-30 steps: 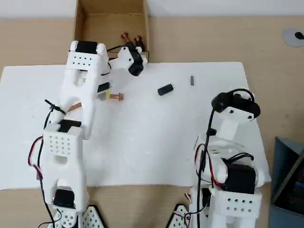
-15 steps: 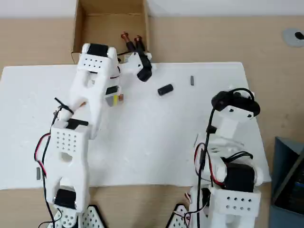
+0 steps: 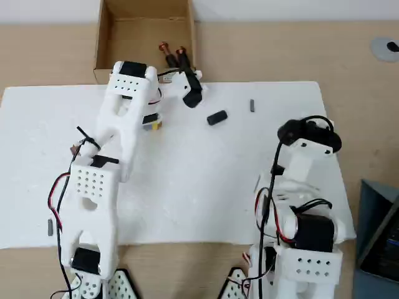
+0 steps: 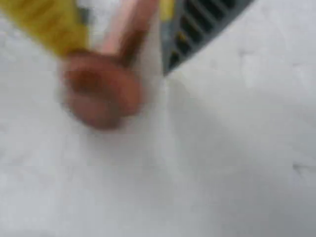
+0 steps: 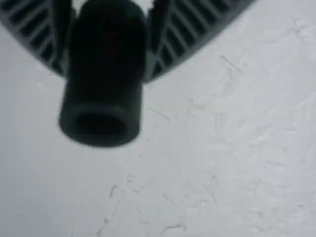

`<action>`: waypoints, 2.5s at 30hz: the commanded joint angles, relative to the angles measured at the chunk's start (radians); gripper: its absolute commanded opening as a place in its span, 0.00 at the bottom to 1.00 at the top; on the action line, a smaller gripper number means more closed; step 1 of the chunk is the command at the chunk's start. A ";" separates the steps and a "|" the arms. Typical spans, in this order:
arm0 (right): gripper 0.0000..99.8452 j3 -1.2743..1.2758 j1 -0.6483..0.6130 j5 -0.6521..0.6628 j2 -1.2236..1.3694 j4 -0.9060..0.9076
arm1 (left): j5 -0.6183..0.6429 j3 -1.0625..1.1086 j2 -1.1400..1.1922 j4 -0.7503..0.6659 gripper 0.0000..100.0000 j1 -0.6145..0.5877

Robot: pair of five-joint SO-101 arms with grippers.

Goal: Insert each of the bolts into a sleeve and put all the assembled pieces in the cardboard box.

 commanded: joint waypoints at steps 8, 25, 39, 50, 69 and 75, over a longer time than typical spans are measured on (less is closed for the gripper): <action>0.01 -0.018 0.016 -0.002 -0.008 -0.018 | 0.038 -0.064 -0.024 0.025 0.00 0.009; 0.01 -0.255 0.015 0.057 -0.010 0.078 | 0.726 -0.758 -0.047 0.242 0.00 0.025; 0.01 -0.387 0.015 0.127 -0.010 0.176 | 0.961 -0.852 -0.371 0.245 0.00 0.080; 0.01 -0.443 -0.093 0.126 -0.010 0.175 | 0.965 -0.850 -0.627 0.245 0.00 0.114; 0.01 -0.427 -0.093 0.123 -0.010 0.155 | 1.051 -0.109 -1.225 0.242 0.00 0.104; 0.01 -0.334 -0.093 0.126 -0.010 0.028 | 1.120 0.152 -1.423 0.242 0.00 0.104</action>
